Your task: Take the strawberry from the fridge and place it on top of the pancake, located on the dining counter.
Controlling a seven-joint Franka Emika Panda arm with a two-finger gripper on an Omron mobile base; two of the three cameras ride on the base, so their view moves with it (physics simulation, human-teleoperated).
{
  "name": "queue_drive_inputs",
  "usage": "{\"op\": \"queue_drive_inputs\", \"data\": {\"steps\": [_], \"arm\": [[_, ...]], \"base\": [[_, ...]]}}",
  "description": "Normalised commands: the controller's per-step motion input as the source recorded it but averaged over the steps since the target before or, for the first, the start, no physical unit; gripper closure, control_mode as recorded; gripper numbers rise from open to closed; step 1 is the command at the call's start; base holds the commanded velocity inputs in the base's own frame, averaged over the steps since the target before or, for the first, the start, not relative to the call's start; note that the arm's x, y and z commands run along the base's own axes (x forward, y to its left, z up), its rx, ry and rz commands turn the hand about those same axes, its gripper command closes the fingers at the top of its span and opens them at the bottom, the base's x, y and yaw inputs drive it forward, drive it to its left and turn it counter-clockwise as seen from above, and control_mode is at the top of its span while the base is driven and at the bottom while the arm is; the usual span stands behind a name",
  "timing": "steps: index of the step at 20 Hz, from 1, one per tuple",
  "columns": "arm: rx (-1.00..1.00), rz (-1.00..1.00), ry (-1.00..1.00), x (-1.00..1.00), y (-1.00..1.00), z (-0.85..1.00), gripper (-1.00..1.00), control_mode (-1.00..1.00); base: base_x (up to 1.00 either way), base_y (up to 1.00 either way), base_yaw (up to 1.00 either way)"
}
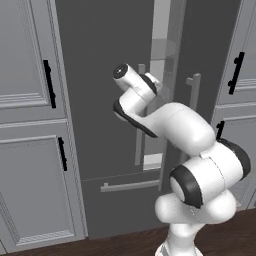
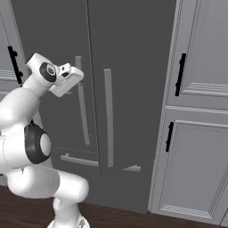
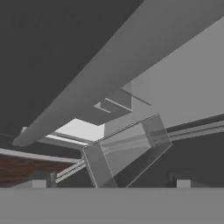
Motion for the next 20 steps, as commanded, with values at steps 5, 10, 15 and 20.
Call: {"op": "queue_drive_inputs", "data": {"steps": [5, 10, 15, 20], "arm": [[0.00, 0.01, 0.01, 0.48, -0.33, -0.01, -1.00, -1.00], [0.00, 0.03, 0.05, 0.57, -0.43, 0.00, -1.00, -1.00], [0.00, 0.06, 0.01, 0.24, -0.48, 0.00, -1.00, -1.00], [0.00, 0.00, -0.07, -0.54, -0.56, 0.00, -1.00, -1.00]], "base": [[0.00, 0.00, 0.00], [0.00, 0.00, 0.00], [0.00, 0.00, 0.00], [0.00, 0.00, 0.00]]}}
